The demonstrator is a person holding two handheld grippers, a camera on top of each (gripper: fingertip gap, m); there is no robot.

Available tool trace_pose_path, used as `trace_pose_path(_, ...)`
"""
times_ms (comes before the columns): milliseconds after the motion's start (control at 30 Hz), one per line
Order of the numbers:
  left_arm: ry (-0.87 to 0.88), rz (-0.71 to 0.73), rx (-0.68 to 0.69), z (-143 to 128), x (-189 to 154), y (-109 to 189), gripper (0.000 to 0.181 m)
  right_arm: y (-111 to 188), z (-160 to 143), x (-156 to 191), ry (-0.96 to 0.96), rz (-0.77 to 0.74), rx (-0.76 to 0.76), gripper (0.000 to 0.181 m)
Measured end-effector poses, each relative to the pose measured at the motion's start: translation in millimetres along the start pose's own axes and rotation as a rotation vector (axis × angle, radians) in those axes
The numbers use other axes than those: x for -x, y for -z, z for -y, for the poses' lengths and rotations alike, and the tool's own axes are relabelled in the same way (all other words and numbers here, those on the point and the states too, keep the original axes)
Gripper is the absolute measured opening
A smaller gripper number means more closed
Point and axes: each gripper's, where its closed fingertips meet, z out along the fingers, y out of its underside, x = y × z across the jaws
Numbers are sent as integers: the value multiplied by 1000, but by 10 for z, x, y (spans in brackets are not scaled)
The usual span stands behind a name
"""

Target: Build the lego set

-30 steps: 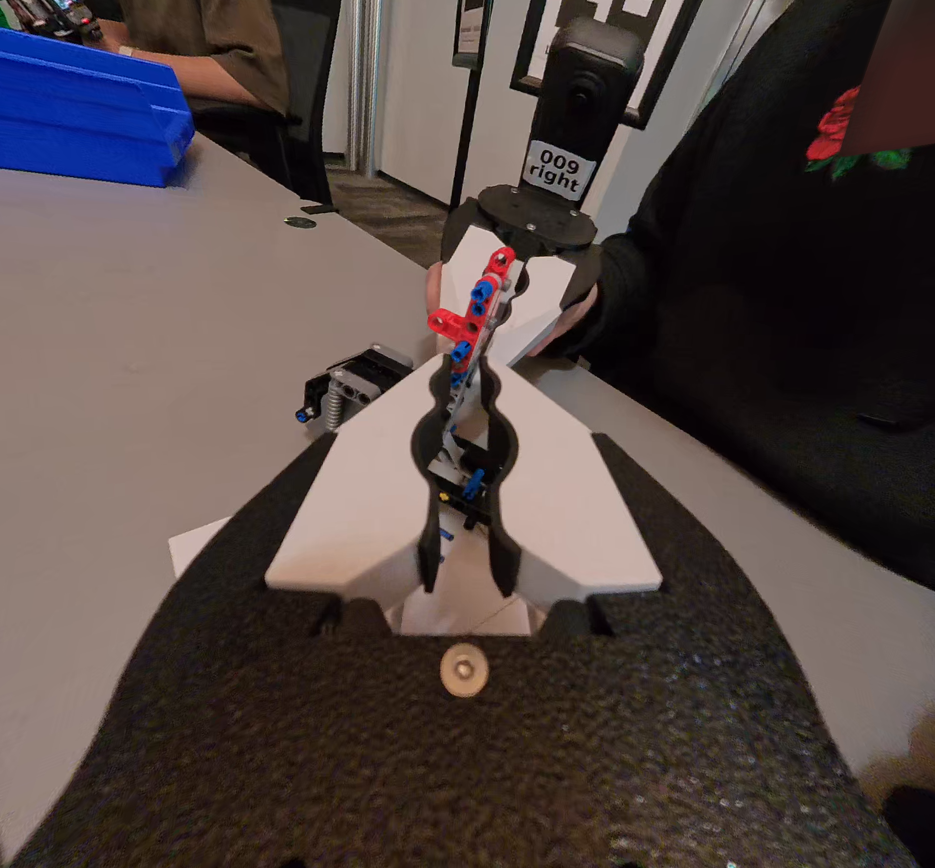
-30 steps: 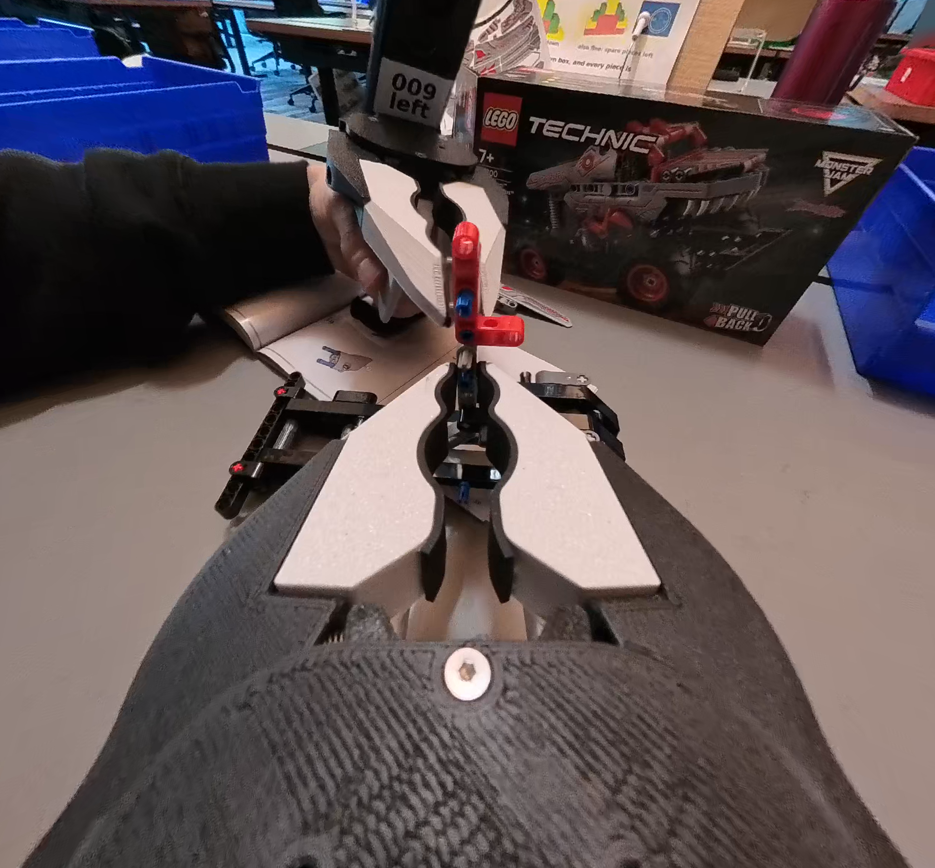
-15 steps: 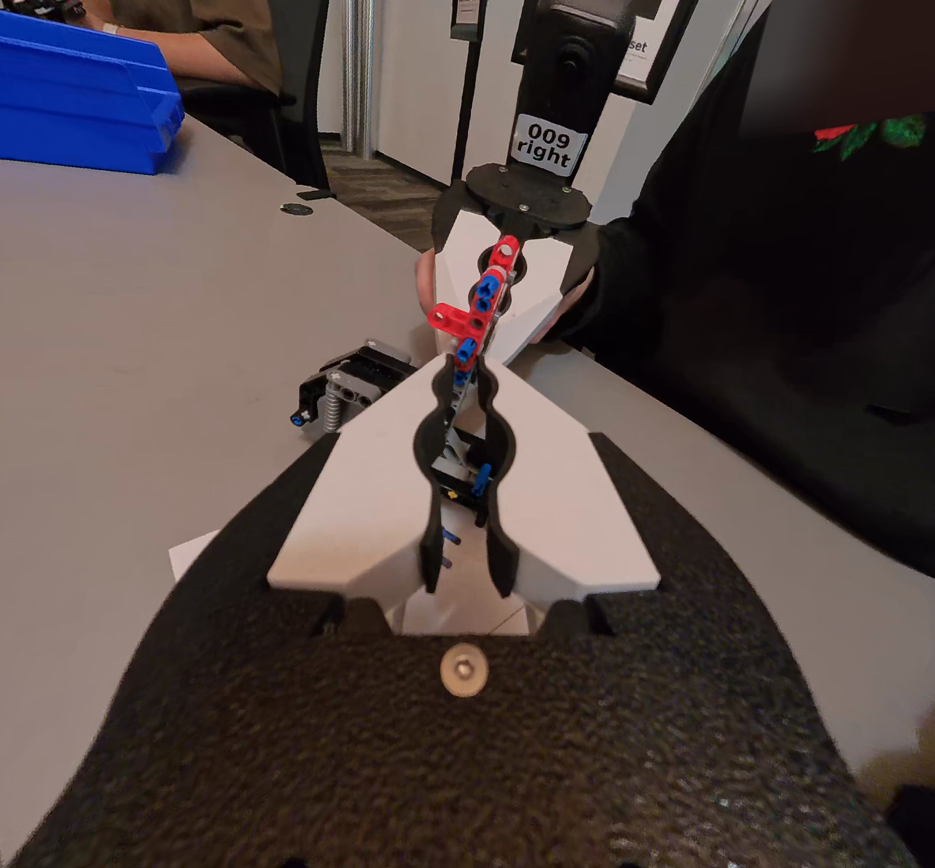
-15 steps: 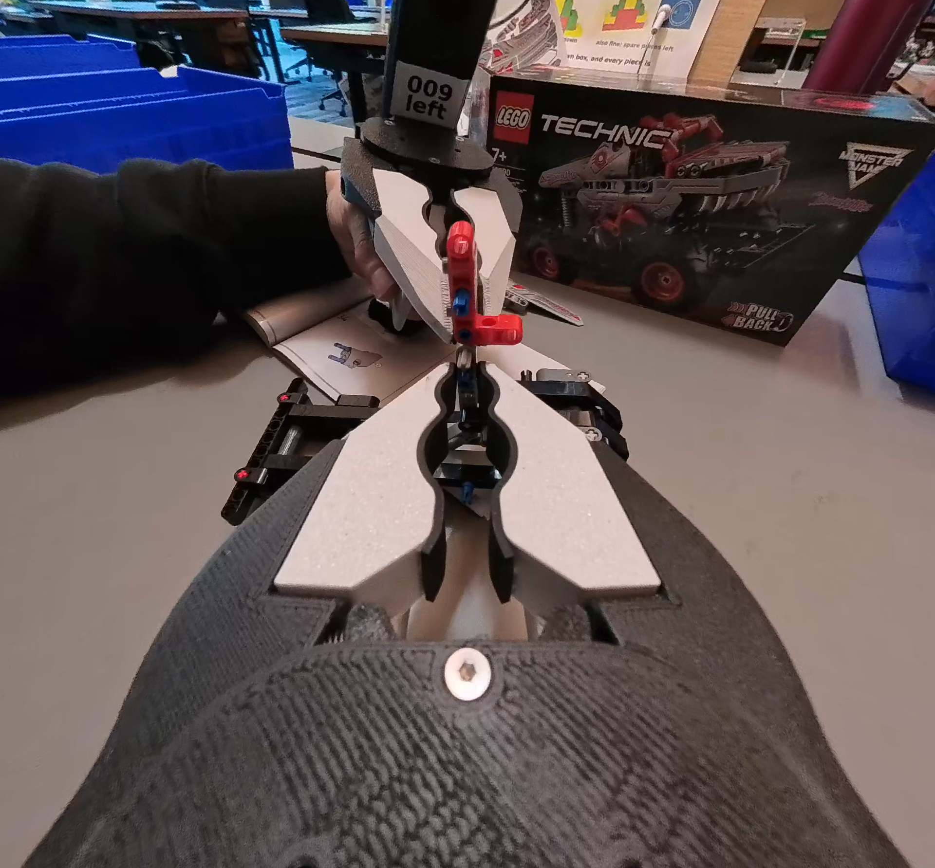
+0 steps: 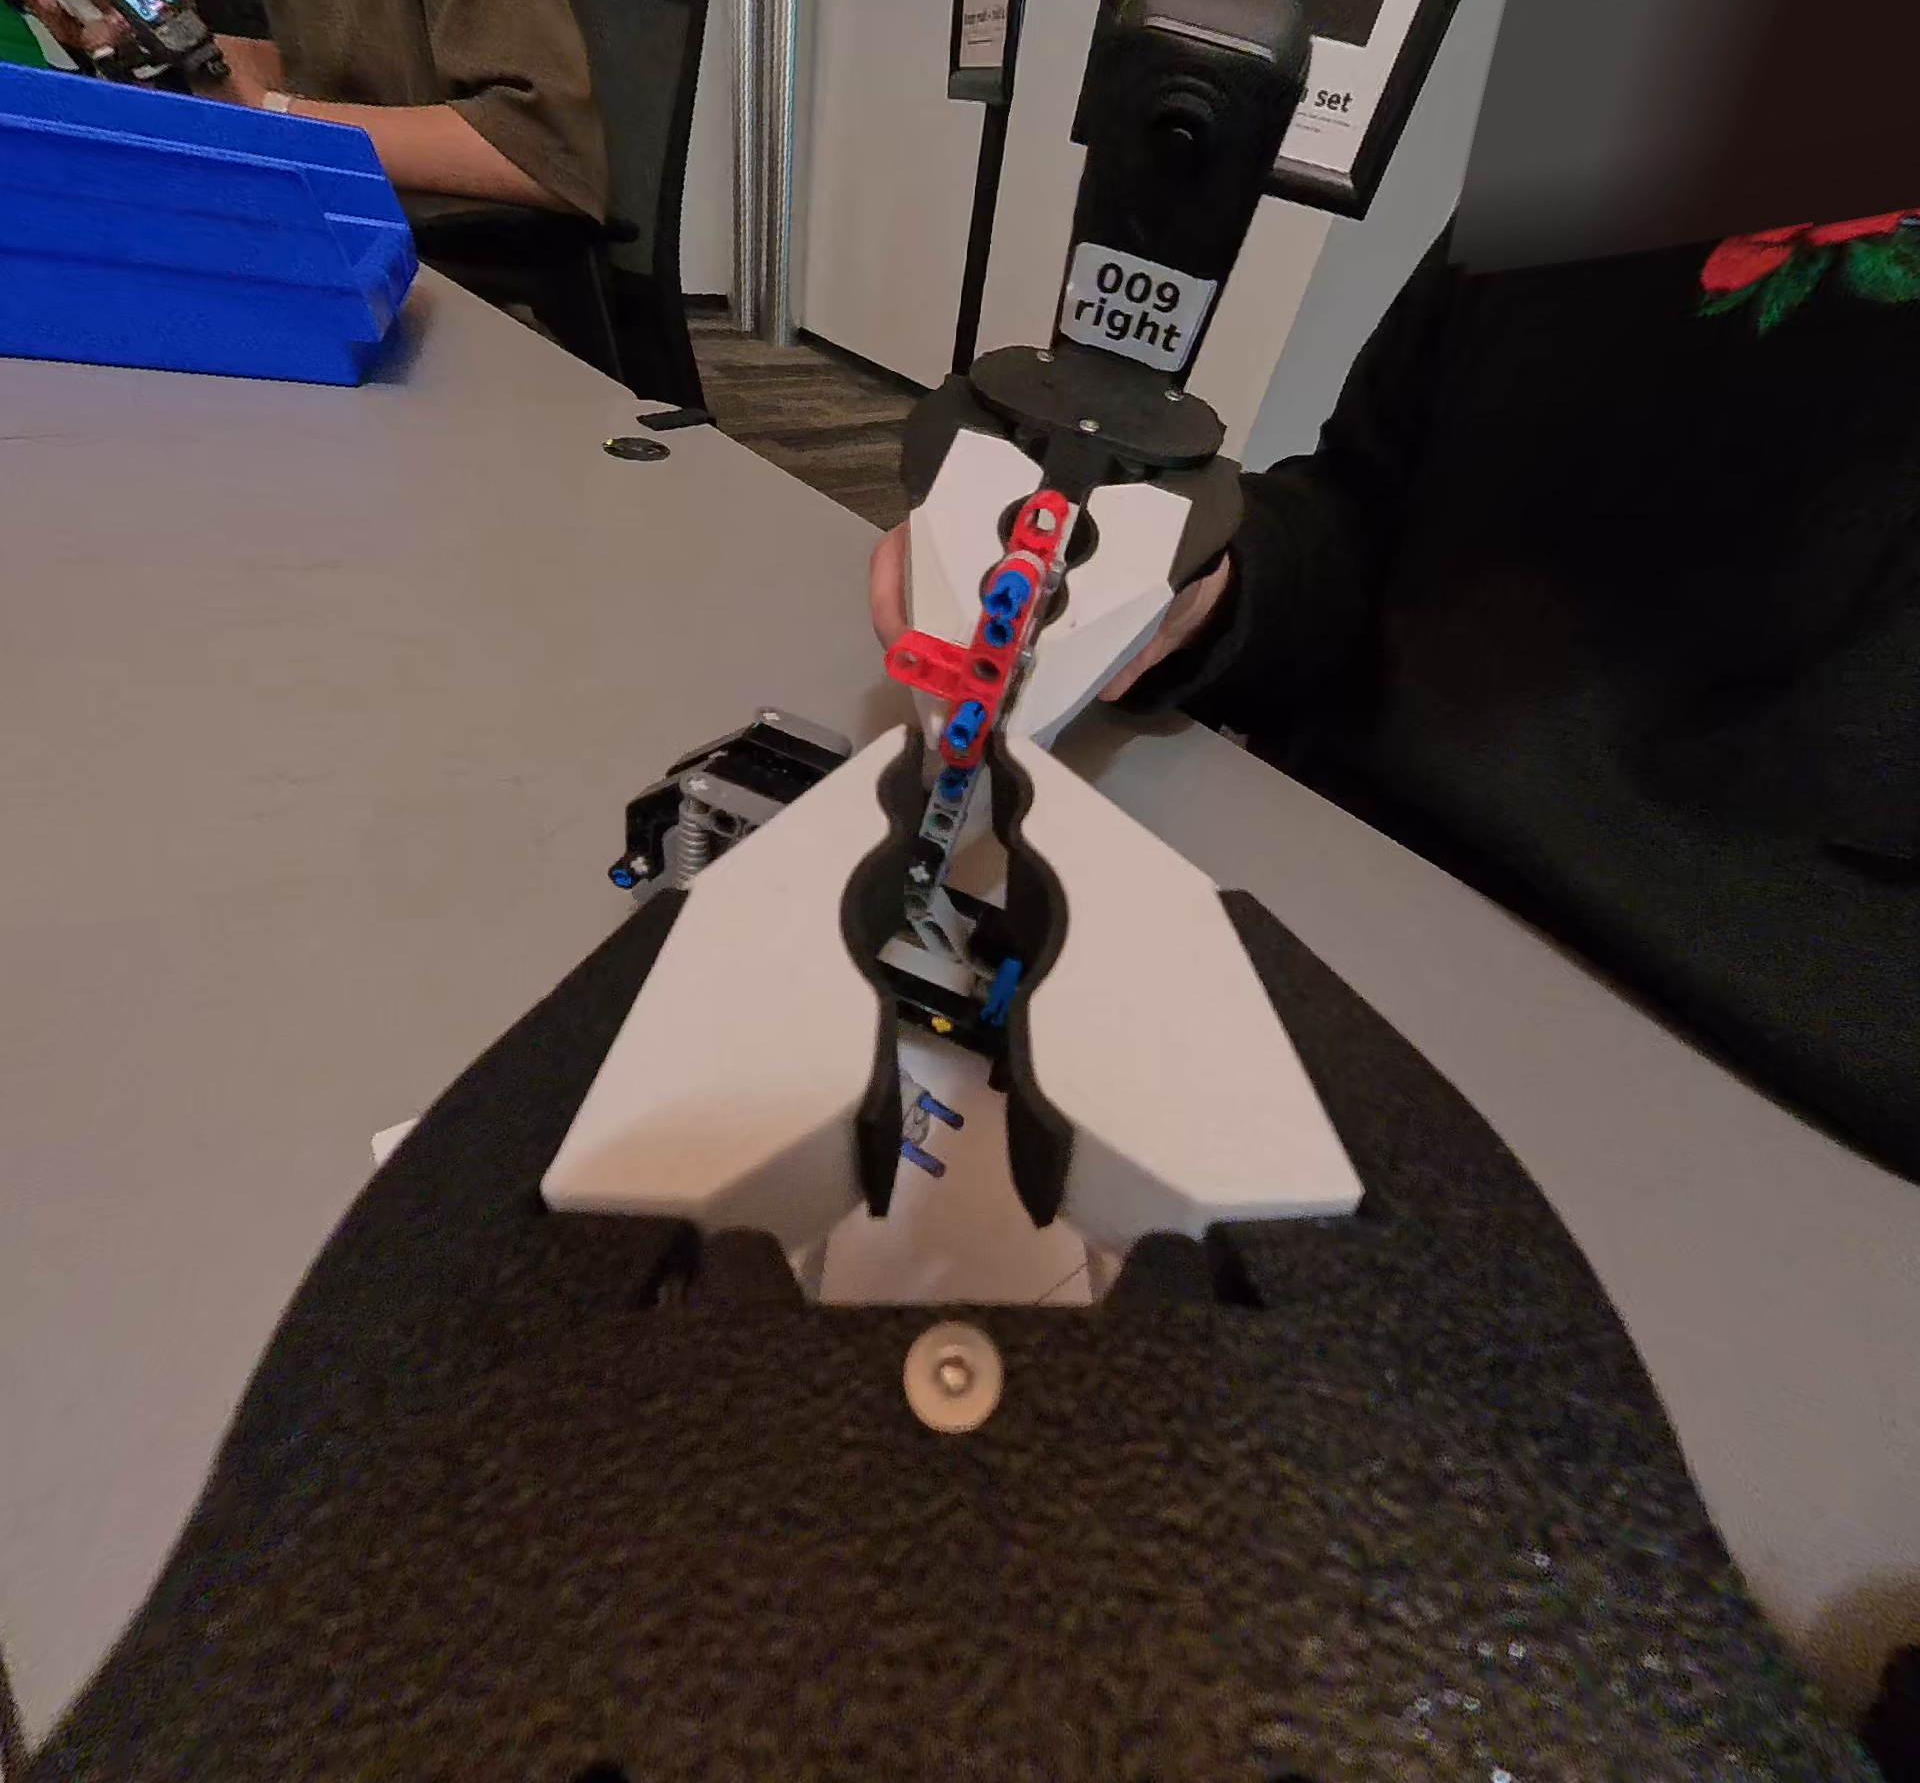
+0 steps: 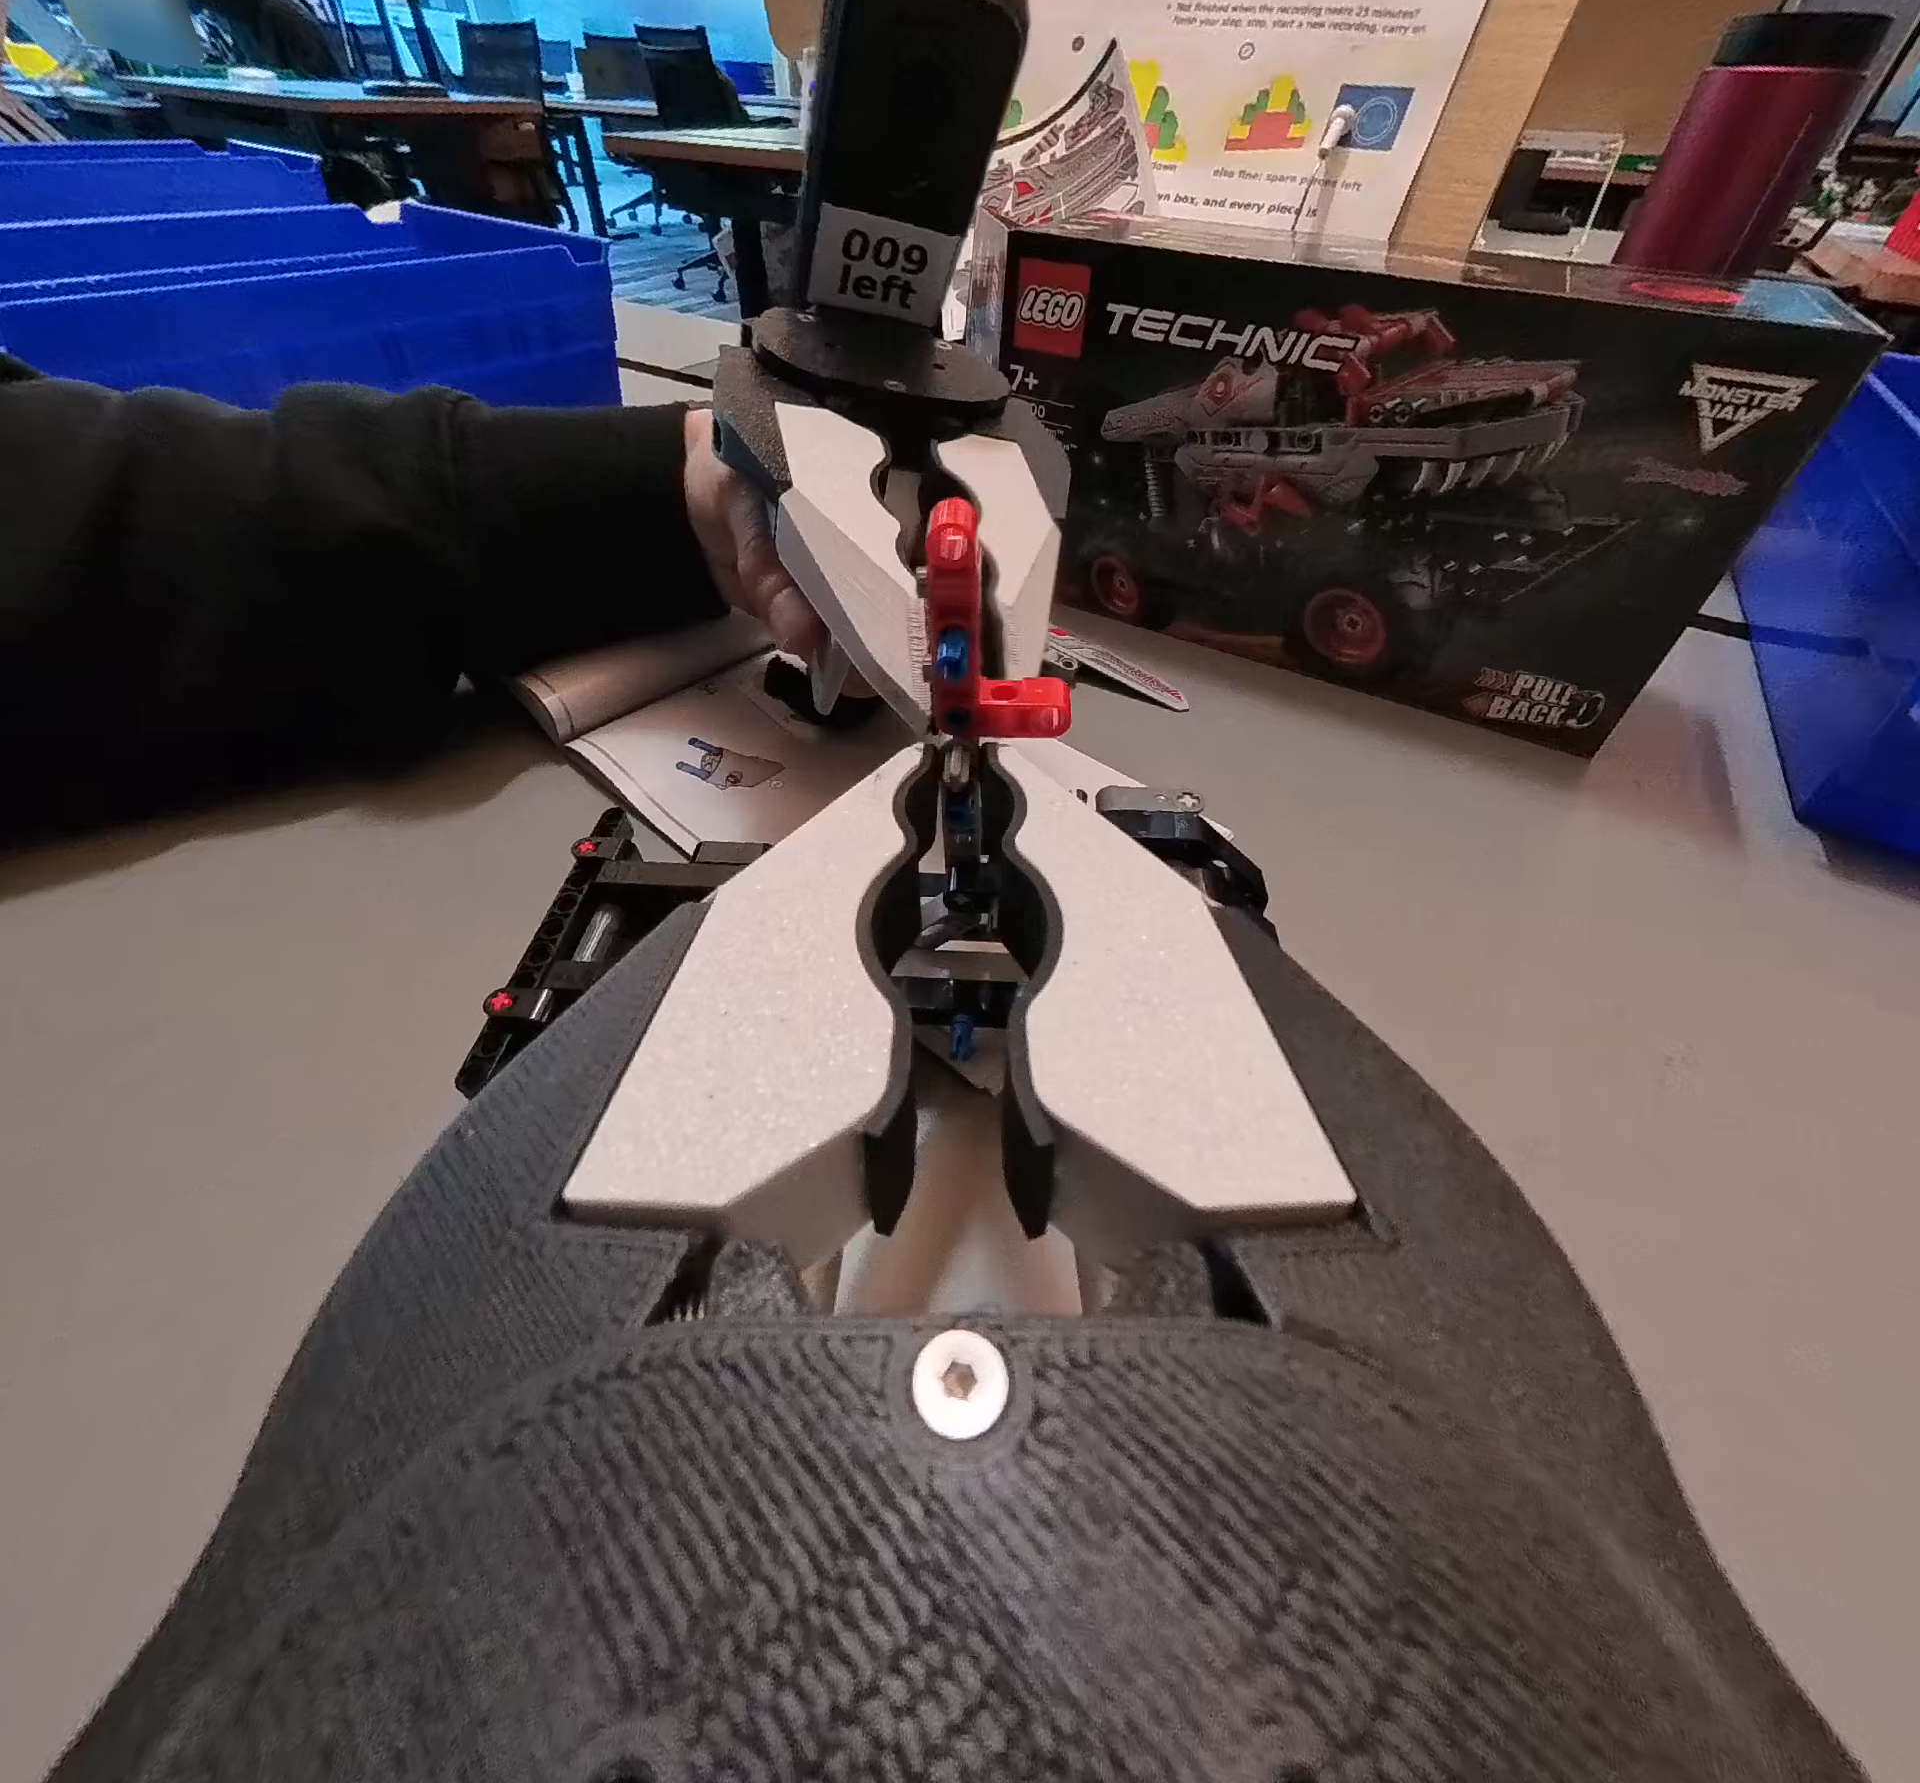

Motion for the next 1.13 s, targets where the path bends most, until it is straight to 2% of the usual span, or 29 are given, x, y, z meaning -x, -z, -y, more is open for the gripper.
trace_pose_path(367, 4, -27, 3, 1, -5, -6, 5, -6, 11, -11, -13, -6, -7, 7)
trace_pose_path(767, -28, 22, 2, 1, 11, -17, 5, 6, 5, -16, 21, -7, -5, 5)
trace_pose_path(1133, -57, 100, 16, 31, 47, -160, 5, 137, -18, -92, 15, 47, -6, 4)
